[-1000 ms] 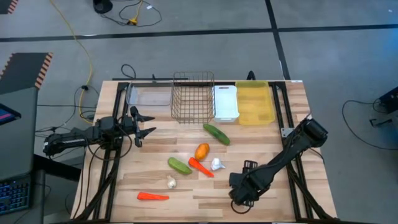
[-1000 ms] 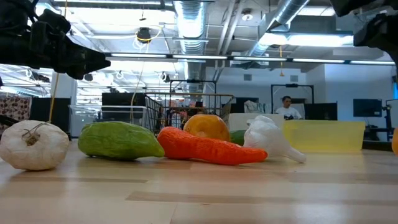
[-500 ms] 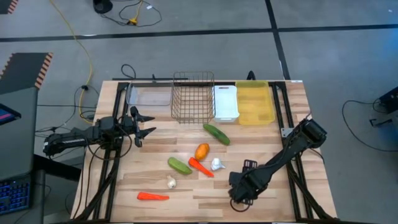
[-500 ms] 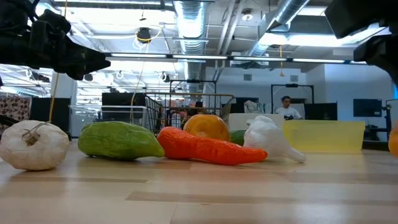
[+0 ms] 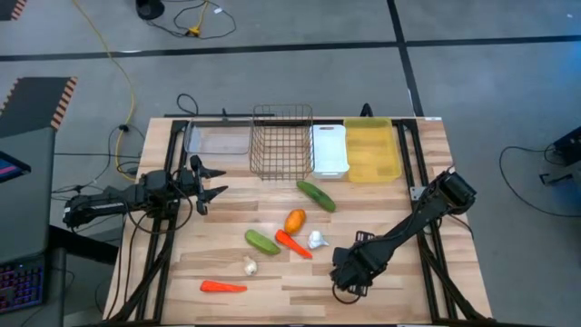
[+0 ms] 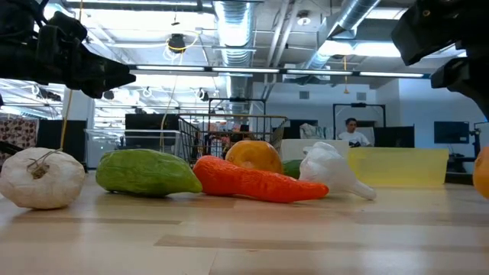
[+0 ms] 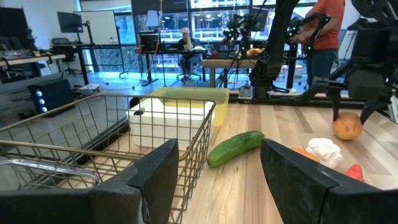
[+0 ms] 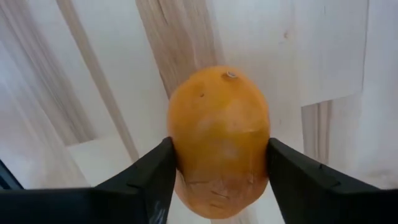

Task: Sort produce into baskets
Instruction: Put the bottom potato into the yellow bin

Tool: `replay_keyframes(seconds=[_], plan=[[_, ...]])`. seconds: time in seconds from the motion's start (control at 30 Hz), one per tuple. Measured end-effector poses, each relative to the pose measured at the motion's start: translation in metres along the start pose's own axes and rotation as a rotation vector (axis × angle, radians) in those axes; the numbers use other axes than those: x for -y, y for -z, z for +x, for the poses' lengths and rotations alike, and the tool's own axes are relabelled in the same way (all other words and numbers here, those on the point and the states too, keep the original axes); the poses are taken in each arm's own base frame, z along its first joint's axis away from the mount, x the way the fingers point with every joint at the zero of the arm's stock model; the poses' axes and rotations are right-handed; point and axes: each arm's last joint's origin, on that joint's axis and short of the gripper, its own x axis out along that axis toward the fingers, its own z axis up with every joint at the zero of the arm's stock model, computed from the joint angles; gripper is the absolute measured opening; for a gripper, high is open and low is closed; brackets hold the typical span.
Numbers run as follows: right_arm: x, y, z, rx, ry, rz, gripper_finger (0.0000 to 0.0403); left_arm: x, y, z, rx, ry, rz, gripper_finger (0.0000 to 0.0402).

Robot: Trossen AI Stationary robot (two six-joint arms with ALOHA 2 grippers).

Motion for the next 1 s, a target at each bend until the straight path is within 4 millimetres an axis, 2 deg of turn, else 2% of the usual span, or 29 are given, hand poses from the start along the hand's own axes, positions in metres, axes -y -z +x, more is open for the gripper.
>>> replay_keyframes(seconds=[0.13, 0.4, 0.6, 0.8, 1.0], plan=[[0.003, -0.004, -0.002, -0.002, -0.004, 0.005, 0.0232, 0.000, 0.000, 0.000, 0.000, 0.000, 0.000, 0.0214], [0.008, -0.017, -0.011, 0.024, -0.020, -0.006, 0.0232, 0.000, 0.000, 0.000, 0.000, 0.000, 0.000, 0.0214], [0.015, -0.030, -0.030, 0.043, -0.007, -0.037, 0.0232, 0.000, 0.000, 0.000, 0.000, 0.000, 0.000, 0.0214], [0.034, -0.041, -0.057, 0.039, 0.119, -0.094, 0.0232, 0.000, 0.000, 0.000, 0.000, 0.000, 0.000, 0.0214], [0.067, -0.052, -0.075, -0.021, 0.264, -0.104, 0.0232, 0.000, 0.000, 0.000, 0.000, 0.000, 0.000, 0.0214]])
